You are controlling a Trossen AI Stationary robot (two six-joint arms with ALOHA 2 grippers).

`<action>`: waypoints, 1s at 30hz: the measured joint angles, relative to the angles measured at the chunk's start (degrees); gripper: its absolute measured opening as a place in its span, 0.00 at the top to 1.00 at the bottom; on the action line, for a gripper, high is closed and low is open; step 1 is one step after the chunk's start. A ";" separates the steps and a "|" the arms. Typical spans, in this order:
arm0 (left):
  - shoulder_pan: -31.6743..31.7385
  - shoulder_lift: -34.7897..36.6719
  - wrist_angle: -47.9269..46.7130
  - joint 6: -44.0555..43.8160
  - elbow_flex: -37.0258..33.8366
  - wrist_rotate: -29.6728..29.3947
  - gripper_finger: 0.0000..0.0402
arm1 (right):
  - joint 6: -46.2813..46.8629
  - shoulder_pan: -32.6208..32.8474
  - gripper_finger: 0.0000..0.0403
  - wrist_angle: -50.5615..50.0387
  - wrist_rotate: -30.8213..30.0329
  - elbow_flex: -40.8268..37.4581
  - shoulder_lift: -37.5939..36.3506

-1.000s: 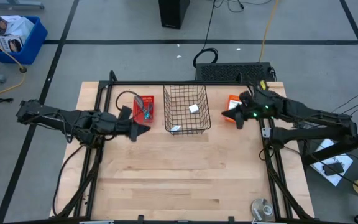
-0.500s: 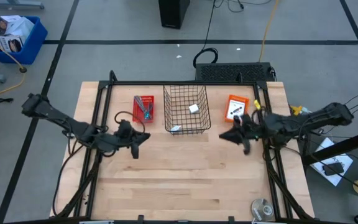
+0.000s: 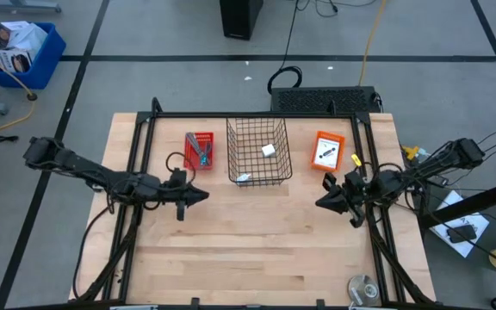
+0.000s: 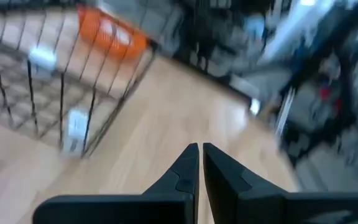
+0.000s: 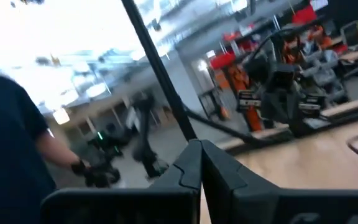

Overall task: Pick and place items into bin
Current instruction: Return to Home Position

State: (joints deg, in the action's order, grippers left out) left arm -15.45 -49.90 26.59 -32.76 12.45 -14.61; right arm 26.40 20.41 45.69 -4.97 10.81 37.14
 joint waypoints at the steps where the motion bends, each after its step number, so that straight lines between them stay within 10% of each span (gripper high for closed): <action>1: 0.27 0.43 -1.49 0.73 -0.78 1.63 0.94 | -1.37 -0.03 1.00 -1.85 0.46 0.00 -0.19; 14: 1.59 5.50 15.48 11.24 -9.60 2.33 0.94 | -7.39 -0.09 1.00 -13.18 -10.36 -1.83 -2.67; 30: 12.03 17.28 13.70 17.45 -11.87 10.57 0.94 | -17.88 0.65 1.00 -17.38 -17.66 -9.64 -22.10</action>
State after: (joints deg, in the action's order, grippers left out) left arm -3.41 -32.62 40.29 -15.31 0.58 -4.04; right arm 8.52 21.06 28.31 -22.63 1.17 15.04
